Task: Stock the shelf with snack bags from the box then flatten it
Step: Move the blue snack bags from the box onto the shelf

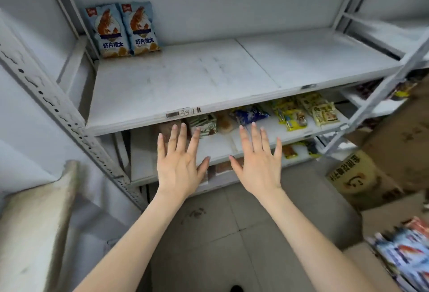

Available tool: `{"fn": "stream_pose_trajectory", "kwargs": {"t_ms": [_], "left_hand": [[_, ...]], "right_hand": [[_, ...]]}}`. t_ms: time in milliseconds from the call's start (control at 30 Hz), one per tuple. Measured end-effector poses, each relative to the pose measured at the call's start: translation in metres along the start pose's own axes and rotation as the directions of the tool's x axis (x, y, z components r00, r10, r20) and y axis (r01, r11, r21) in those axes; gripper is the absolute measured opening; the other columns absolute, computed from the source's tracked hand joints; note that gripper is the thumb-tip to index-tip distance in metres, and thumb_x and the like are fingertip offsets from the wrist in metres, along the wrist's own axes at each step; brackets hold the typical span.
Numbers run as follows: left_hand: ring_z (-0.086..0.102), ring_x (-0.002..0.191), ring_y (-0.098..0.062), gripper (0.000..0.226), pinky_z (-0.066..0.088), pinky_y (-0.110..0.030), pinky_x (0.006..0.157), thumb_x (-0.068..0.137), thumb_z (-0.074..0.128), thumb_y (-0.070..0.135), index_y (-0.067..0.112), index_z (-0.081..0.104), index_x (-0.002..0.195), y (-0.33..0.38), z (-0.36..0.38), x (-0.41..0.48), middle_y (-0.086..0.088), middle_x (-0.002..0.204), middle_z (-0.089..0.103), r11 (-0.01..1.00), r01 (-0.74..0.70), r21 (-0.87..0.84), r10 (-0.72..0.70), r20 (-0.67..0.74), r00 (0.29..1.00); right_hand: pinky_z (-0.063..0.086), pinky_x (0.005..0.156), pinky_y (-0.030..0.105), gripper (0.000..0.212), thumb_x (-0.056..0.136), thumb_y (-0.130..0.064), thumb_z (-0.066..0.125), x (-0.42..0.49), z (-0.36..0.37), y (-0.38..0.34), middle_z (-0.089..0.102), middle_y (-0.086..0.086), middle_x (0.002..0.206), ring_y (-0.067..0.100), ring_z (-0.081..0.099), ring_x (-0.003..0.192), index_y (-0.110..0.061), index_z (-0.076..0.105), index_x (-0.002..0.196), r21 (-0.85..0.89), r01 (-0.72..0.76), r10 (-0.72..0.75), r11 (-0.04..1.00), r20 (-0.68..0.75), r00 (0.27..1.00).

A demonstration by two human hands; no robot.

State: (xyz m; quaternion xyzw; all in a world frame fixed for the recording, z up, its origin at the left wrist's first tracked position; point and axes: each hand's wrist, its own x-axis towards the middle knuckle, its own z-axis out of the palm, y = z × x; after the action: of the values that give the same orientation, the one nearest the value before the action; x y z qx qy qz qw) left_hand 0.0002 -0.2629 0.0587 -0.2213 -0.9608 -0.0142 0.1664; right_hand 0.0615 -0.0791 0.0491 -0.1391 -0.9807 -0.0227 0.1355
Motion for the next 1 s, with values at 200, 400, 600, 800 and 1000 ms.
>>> {"fn": "stream_pose_trajectory", "kwargs": {"t_ms": [200, 400, 600, 800, 1000], "left_hand": [[0.024, 0.147, -0.034, 0.073, 0.008, -0.055, 0.119, 0.093, 0.032, 0.06, 0.021, 0.027, 0.154, 0.085, 0.004, -0.037, -0.016, 0.157, 0.03, 0.977, -0.209, -0.05, 0.212, 0.081, 0.974], [0.012, 0.15, -0.032, 0.074, 0.002, -0.055, 0.119, 0.094, 0.025, 0.063, 0.024, 0.013, 0.156, 0.188, 0.008, -0.071, -0.014, 0.162, 0.017, 0.896, -0.424, -0.131, 0.44, 0.134, 0.888], [0.001, 0.152, -0.029, 0.077, -0.008, -0.053, 0.118, 0.095, 0.029, 0.063, 0.026, 0.003, 0.157, 0.291, 0.01, -0.109, -0.012, 0.164, 0.006, 0.778, -0.598, -0.192, 0.627, 0.17, 0.761], [0.018, 0.149, -0.031, 0.074, -0.003, -0.052, 0.118, 0.091, 0.042, 0.061, 0.025, 0.026, 0.154, 0.388, 0.019, -0.144, -0.014, 0.16, 0.024, 0.657, -0.71, -0.252, 0.753, 0.203, 0.625], [0.025, 0.147, -0.034, 0.073, 0.0, -0.052, 0.117, 0.09, 0.049, 0.057, 0.021, 0.033, 0.152, 0.481, 0.032, -0.168, -0.017, 0.156, 0.032, 0.558, -0.779, -0.287, 0.83, 0.184, 0.526]], "right_hand": [[0.023, 0.113, 0.06, 0.075, 0.091, -0.059, 0.036, -0.093, -0.007, 0.074, 0.034, 0.014, 0.157, 0.032, 0.035, 0.143, -0.018, 0.031, 0.153, -0.075, -0.224, 0.227, 0.972, 0.029, 0.973], [0.027, 0.111, 0.06, 0.076, 0.09, -0.06, 0.035, -0.192, -0.012, 0.148, 0.034, 0.014, 0.156, 0.032, 0.037, 0.142, -0.018, 0.034, 0.152, -0.134, -0.466, 0.479, 0.875, 0.087, 0.874], [0.025, 0.111, 0.058, 0.075, 0.087, -0.059, 0.04, -0.279, -0.016, 0.213, 0.038, 0.013, 0.154, 0.032, 0.04, 0.14, -0.019, 0.036, 0.15, -0.133, -0.665, 0.678, 0.735, 0.104, 0.728], [0.026, 0.111, 0.059, 0.076, 0.087, -0.061, 0.033, -0.347, -0.014, 0.278, 0.04, 0.014, 0.153, 0.034, 0.041, 0.139, -0.017, 0.04, 0.149, -0.154, -0.798, 0.812, 0.583, 0.123, 0.57], [0.036, 0.105, 0.06, 0.074, 0.087, -0.061, 0.032, -0.394, -0.002, 0.341, 0.045, 0.014, 0.149, 0.035, 0.047, 0.134, -0.017, 0.046, 0.145, -0.194, -0.867, 0.888, 0.46, 0.136, 0.44]]}}
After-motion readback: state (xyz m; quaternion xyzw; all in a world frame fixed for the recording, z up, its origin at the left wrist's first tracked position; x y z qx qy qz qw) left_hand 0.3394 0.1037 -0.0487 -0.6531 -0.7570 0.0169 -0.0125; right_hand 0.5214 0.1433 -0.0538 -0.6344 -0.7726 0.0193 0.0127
